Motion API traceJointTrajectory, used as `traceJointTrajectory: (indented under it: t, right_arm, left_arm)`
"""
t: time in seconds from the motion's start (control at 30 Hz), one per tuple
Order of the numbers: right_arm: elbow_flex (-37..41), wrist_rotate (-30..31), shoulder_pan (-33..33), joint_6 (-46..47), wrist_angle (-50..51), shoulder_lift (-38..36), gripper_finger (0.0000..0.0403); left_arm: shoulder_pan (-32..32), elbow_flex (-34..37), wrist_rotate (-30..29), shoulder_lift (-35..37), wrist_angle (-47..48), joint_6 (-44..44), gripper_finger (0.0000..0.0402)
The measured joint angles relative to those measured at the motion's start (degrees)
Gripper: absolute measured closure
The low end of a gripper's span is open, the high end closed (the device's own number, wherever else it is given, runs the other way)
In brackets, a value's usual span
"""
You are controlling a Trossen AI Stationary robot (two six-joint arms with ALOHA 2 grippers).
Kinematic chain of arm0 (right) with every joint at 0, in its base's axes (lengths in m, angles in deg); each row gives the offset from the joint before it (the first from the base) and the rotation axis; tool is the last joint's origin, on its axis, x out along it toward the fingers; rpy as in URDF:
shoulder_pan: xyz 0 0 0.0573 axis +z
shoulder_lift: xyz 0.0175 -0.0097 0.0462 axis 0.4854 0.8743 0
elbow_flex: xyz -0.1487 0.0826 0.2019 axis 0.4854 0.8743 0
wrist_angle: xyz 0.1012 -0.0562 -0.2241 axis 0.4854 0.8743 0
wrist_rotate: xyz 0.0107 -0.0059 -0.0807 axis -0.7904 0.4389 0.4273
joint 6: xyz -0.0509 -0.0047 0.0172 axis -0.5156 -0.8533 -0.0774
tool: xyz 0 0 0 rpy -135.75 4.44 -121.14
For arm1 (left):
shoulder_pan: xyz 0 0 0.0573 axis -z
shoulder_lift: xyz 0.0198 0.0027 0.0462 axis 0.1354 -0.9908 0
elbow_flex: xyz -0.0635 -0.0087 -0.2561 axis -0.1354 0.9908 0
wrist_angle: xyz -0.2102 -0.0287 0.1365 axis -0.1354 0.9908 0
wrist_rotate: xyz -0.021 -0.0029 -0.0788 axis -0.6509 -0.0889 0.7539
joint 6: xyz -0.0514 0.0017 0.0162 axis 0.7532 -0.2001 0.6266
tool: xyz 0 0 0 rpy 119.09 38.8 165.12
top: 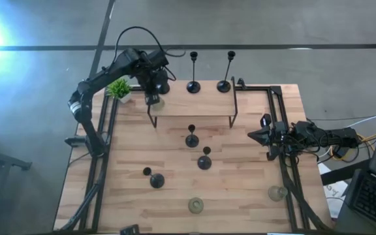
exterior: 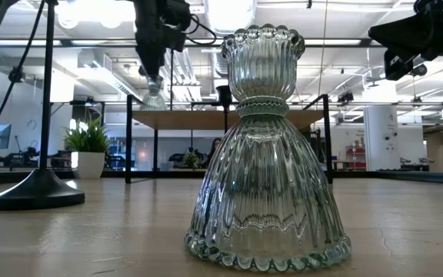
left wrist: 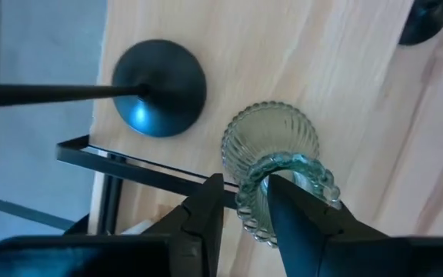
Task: Pick & Place candle stick holders
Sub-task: Put the green candle holder on the shelf
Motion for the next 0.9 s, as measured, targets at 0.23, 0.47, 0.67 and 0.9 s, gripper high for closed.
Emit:
traceJointTrajectory:
  t: [0.23,0.47,0.67,0.9]
  right_arm:
    - [0.0,0.0,0.0,0.0,0.0,0.0,0.0394]
    - [0.0,0.0,0.0,0.0,0.0,0.0,0.0394]
    - [0.0,0.0,0.0,0.0,0.0,0.0,0.0394]
    - [0.0,0.0,0.0,0.0,0.0,0.0,0.0394]
  left_arm:
    - [0.0,0.0,-0.3,0.0,-1.2,-0.6,0.0295]
    - [0.0,0.0,-4.0,0.1,-2.3,-0.7,0.0294]
    - [0.0,0.0,-4.6,0.1,-3.5,-0.8,0.0294]
    - [0.0,0.0,-4.6,0.1,-4.3,-1.3,0.0294]
